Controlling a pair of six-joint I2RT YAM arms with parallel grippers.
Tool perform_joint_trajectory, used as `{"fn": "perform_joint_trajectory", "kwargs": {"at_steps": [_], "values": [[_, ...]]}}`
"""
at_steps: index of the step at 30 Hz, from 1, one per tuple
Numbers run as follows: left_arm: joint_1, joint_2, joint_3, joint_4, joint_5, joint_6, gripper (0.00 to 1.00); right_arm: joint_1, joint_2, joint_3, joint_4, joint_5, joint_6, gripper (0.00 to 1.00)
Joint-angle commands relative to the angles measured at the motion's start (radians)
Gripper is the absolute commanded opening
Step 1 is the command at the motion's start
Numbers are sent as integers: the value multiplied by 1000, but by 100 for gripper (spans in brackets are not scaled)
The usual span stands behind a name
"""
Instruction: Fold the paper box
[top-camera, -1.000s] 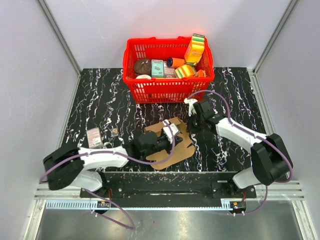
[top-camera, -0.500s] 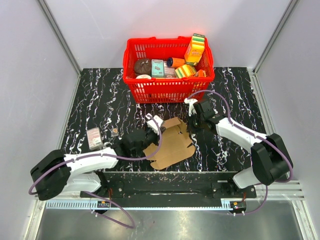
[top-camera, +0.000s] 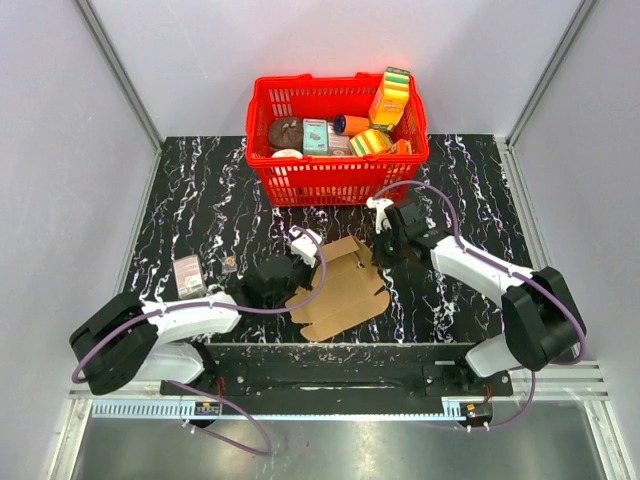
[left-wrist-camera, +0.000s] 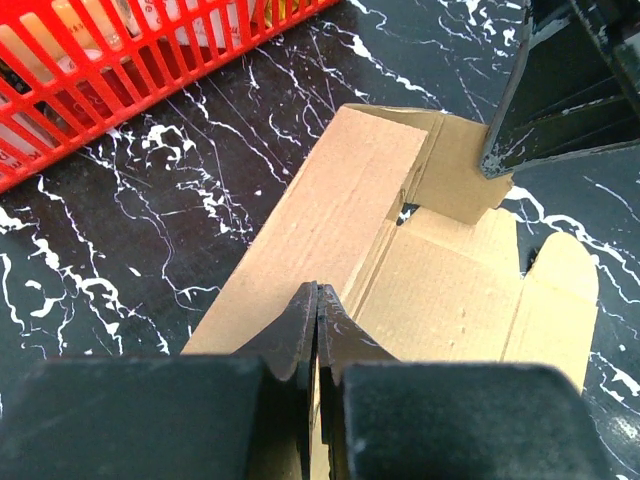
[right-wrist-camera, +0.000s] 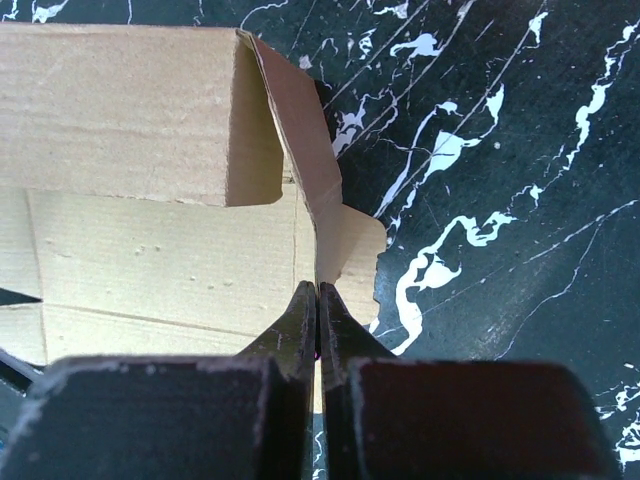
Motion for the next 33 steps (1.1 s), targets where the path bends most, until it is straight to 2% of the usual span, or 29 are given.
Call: {"fn": "perform_joint_trajectory", "kwargs": {"at_steps": [1, 10, 18, 21, 27, 33], "values": [[5, 9, -13, 44, -23, -15, 0, 21, -26, 9, -50, -22, 15, 0], [5, 3, -24, 34, -18, -23, 0, 63, -38, 14, -50, -43, 29, 3], [5, -2, -28, 31, -18, -24, 0, 101, -6, 40, -54, -43, 29, 14], [5, 0, -27, 30, -15, -24, 0, 110, 0, 46, -53, -40, 29, 24], [5, 3, -28, 30, -15, -23, 0, 110, 1, 52, -53, -39, 26, 37], [5, 7, -27, 28, -18, -24, 0, 112, 4, 54, -30, -65, 27, 40]]}}
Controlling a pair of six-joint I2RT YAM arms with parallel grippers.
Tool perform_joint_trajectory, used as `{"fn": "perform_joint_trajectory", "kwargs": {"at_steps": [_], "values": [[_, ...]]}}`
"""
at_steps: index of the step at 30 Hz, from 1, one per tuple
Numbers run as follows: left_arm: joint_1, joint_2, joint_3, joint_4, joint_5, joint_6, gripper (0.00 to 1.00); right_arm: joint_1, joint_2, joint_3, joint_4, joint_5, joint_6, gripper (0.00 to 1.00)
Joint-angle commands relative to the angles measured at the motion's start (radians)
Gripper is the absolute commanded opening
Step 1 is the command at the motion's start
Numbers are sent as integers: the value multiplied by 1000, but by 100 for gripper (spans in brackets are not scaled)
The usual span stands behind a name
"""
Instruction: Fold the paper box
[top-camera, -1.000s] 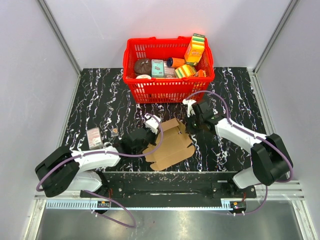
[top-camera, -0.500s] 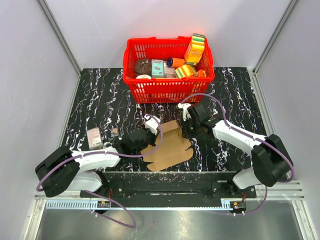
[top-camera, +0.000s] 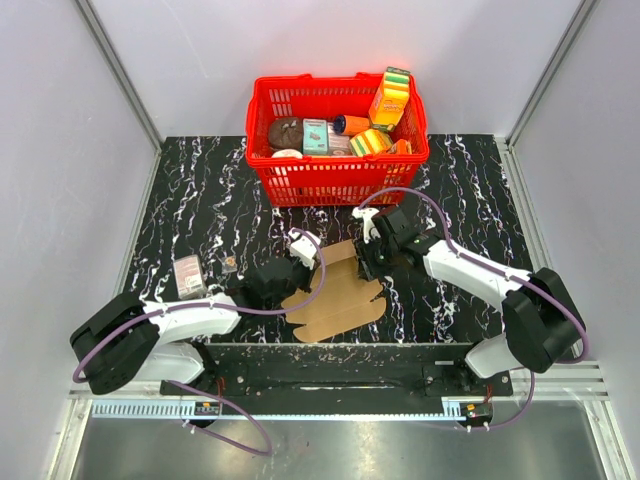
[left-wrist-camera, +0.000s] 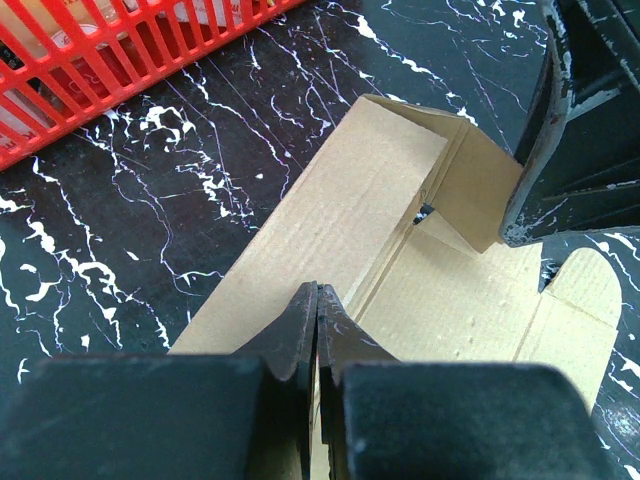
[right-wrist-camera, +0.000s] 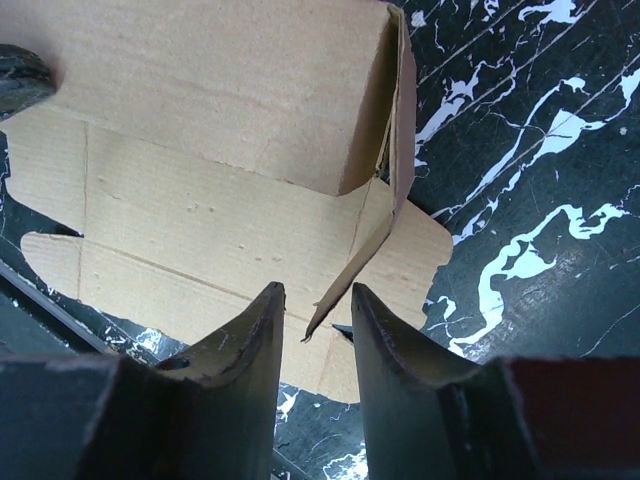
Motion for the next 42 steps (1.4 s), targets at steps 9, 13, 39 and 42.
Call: {"fn": "perform_joint_trajectory", "kwargs": {"at_steps": [9, 13, 39, 42], "values": [[4, 15, 1, 24, -14, -12, 0, 9, 31, 31, 110, -113, 10, 43], [4, 21, 4, 24, -11, -12, 0, 9, 40, 27, 164, -139, 8, 44], [4, 21, 6, 20, -18, -11, 0, -4, -207, -73, 128, 238, 19, 63], [4, 23, 6, 20, -18, -11, 0, -11, -164, -42, 66, 304, 40, 63]]}}
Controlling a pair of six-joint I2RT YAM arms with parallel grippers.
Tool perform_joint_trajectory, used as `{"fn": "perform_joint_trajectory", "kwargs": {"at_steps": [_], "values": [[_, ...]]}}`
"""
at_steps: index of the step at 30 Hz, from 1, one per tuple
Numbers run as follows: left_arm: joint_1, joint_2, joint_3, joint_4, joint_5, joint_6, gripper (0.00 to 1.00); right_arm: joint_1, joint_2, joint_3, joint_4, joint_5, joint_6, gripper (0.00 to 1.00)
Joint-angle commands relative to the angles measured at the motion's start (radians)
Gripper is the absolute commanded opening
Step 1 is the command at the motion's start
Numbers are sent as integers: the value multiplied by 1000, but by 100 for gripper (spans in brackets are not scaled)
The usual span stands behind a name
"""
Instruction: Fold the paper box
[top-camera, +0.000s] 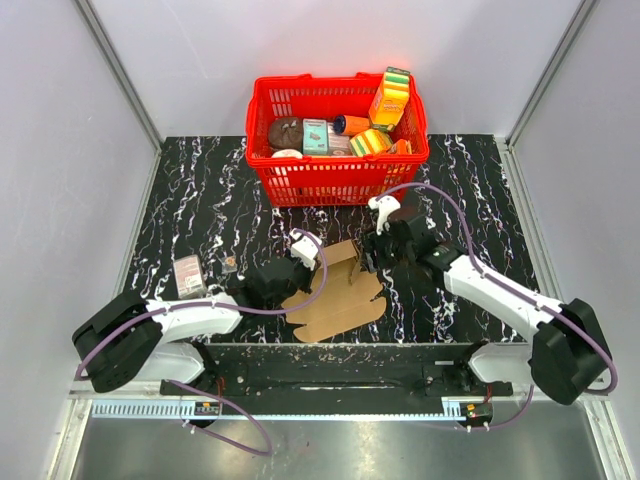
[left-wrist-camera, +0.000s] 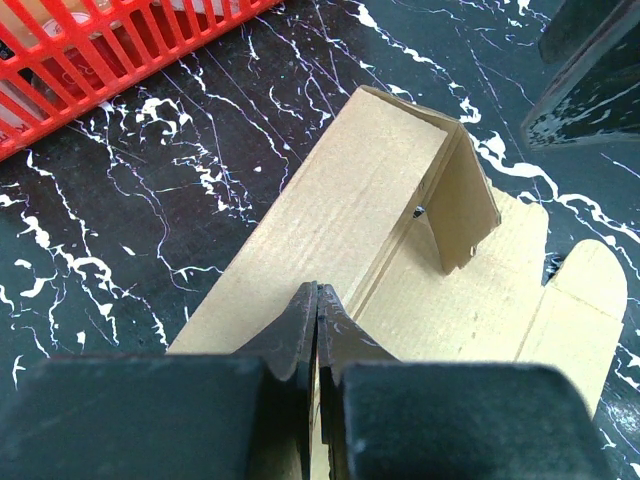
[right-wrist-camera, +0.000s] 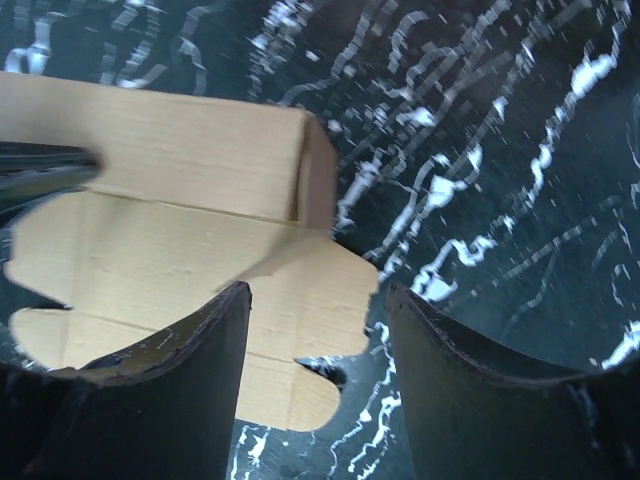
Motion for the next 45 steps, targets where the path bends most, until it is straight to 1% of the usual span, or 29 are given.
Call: {"fn": "perform_joint_trajectory", "kwargs": {"at_steps": [1, 4, 8, 11, 13, 14, 22, 23, 27, 29, 34, 38, 41, 45], "values": [[4, 5, 8, 19, -16, -9, 0, -10, 60, 64, -114, 205, 51, 63], [4, 3, 8, 16, -18, -9, 0, -10, 99, 84, -173, 227, 64, 63], [4, 0, 8, 11, -16, -9, 0, -10, 123, 72, -170, 178, 65, 62], [4, -1, 12, 7, -10, -9, 0, -10, 151, 52, -89, 143, 67, 62], [4, -3, 12, 5, -9, -9, 0, -10, 169, 70, -84, 120, 61, 62], [4, -5, 14, 2, -7, -9, 0, -10, 182, 69, -47, 117, 62, 61], [4, -3, 15, 4, 4, -12, 0, -10, 260, 58, 62, 88, 96, 59], [4, -3, 15, 2, 4, -12, 0, -12, 263, 46, 104, 83, 103, 58], [4, -5, 18, -2, 4, -9, 0, -10, 248, -32, 214, 80, 119, 58], [4, -6, 18, -2, 4, -9, 0, -10, 238, -51, 262, 48, 120, 58], [4, -1, 21, -7, 4, -8, 0, -10, 214, -89, 295, 23, 131, 57], [4, -5, 21, -12, 5, -6, 0, -12, 182, -137, 379, 16, 140, 58], [4, -9, 21, -15, 5, -6, 0, -10, 179, -166, 427, 19, 142, 58], [4, -9, 21, -16, 5, -3, 0, -10, 189, -172, 450, 11, 142, 58]]}}
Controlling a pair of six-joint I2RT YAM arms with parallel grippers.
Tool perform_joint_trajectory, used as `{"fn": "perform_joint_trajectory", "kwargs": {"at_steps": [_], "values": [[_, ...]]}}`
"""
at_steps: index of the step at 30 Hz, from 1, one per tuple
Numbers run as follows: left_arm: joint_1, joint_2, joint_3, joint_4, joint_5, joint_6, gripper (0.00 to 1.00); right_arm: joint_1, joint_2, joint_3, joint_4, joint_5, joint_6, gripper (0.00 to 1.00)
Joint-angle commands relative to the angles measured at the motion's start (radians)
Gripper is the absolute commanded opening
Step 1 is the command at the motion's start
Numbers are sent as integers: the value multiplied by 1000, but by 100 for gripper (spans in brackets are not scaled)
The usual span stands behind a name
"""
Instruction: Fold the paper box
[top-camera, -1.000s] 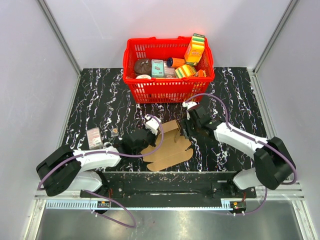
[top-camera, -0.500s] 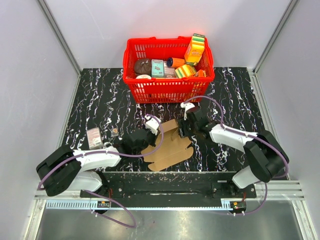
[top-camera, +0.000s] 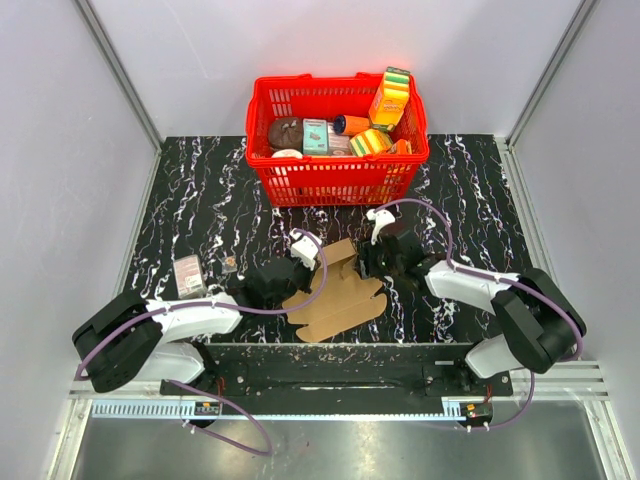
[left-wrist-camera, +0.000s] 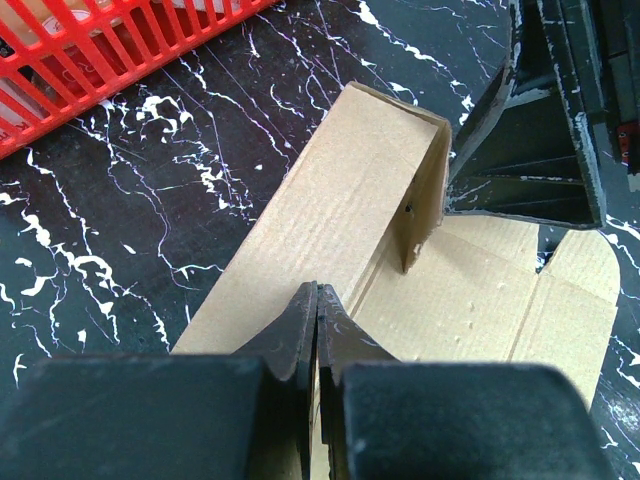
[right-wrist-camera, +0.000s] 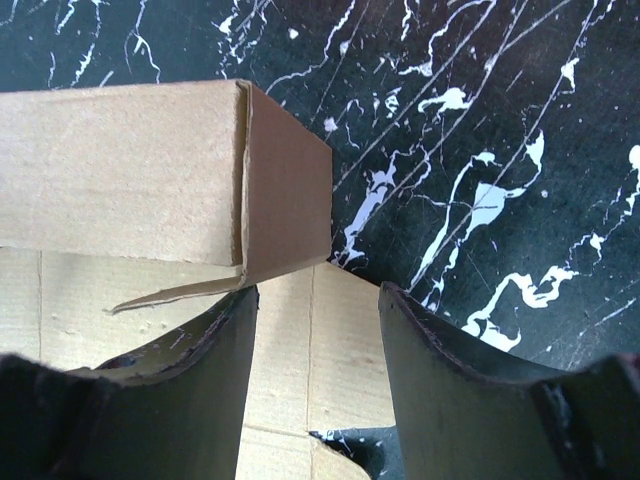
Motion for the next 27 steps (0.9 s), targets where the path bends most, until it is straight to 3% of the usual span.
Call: {"fn": "perform_joint_trajectory", "kwargs": {"at_steps": [1, 27], "values": [[3, -11, 21, -10, 4, -3, 0, -2, -17, -2, 97, -20, 9, 58], [3, -3, 57, -54, 13, 14, 0, -3, 20, -95, 334, -51, -20, 58]]}}
